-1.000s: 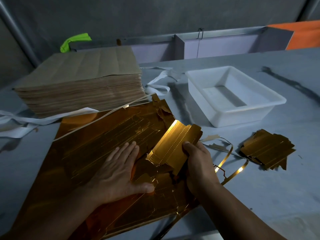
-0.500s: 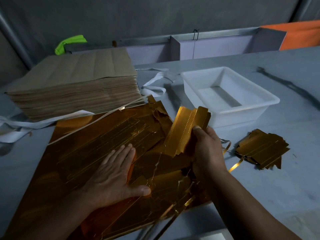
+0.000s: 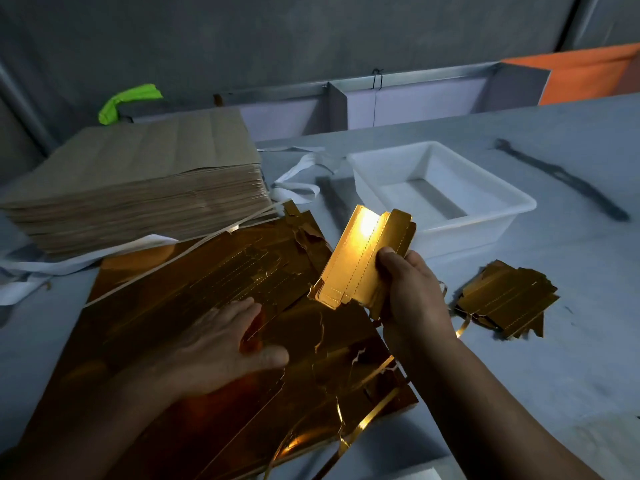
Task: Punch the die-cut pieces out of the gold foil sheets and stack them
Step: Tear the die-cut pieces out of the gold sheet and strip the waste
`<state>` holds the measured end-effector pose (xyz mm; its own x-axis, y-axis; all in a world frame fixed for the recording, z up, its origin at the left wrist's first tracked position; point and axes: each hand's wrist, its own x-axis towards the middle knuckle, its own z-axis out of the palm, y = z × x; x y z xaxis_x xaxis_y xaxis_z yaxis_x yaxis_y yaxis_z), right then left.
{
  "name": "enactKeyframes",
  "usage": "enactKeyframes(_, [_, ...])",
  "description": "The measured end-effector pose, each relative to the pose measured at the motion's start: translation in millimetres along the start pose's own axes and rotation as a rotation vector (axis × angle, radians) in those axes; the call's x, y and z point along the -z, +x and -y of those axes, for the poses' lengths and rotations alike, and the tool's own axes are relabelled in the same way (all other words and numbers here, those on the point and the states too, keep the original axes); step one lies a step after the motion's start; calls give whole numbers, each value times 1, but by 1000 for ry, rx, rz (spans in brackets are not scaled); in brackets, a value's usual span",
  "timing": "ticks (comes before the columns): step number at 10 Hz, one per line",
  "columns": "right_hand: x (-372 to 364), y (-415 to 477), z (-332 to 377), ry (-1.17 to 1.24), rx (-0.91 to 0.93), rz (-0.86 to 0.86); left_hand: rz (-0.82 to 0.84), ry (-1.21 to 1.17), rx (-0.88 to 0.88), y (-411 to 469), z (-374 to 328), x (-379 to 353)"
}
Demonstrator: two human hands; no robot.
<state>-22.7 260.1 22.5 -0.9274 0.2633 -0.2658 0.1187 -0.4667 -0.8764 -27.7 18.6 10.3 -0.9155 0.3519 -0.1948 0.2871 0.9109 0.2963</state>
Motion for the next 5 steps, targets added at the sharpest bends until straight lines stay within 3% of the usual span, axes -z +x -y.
enactKeyframes(1, [-2, -6, -3, -12, -5, 33, -119, -173, 25, 1, -9, 18])
enactKeyframes(2, [-3, -9, -7, -32, -4, 62, -122, -416, 5, -1, -27, 26])
enactKeyframes(5, [-1, -14, -12, -95, 32, 55, -133, -612, -20, 0, -58, 16])
